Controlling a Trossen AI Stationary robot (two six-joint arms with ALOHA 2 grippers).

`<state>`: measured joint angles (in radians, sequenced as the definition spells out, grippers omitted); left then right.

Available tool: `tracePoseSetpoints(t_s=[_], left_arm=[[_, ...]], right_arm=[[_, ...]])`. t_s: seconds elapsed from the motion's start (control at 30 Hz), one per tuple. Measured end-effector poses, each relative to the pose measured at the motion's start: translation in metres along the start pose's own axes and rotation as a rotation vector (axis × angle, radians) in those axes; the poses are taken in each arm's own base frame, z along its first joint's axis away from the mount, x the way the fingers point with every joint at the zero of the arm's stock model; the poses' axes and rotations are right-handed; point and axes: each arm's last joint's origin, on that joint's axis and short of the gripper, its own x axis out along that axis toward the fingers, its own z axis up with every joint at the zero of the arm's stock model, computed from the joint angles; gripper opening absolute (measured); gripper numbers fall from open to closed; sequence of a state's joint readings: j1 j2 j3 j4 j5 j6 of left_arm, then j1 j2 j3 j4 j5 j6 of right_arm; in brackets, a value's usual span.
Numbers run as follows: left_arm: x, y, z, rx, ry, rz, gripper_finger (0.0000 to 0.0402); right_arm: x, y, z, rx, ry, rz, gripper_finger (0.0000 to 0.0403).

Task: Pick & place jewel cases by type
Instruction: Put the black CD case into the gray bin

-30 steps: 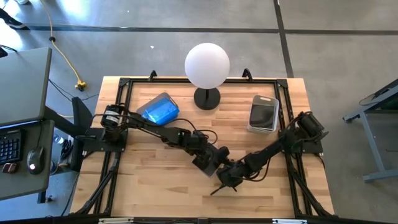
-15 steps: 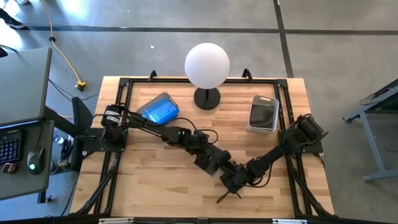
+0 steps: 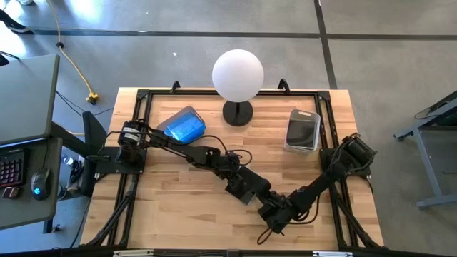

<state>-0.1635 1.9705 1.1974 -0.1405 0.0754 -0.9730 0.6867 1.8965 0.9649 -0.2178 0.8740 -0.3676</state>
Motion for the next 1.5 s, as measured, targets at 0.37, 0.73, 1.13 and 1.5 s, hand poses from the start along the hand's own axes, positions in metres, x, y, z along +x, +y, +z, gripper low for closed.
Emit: tracePoseSetpoints(t_s=[0.37,0.73,1.13,1.5], left_arm=[[0.002,-0.012,-0.010,0.003,0.042,-0.099,0.0182],[0.002,-0.031,-0.031,0.010,0.064,-0.158,0.0182],[0.030,-0.037,-0.038,0.008,0.077,-0.319,0.0182],[0.035,-0.036,-0.031,-0.021,0.146,-0.349,0.0182]], right_arm=[[-0.015,0.012,0.004,-0.045,-0.039,0.014,0.0204],[-0.039,0.028,0.014,-0.041,-0.133,0.008,0.0204],[-0.053,0.036,0.025,0.063,-0.263,0.113,0.0204],[-0.048,0.037,0.018,0.068,-0.208,0.179,0.0204]])
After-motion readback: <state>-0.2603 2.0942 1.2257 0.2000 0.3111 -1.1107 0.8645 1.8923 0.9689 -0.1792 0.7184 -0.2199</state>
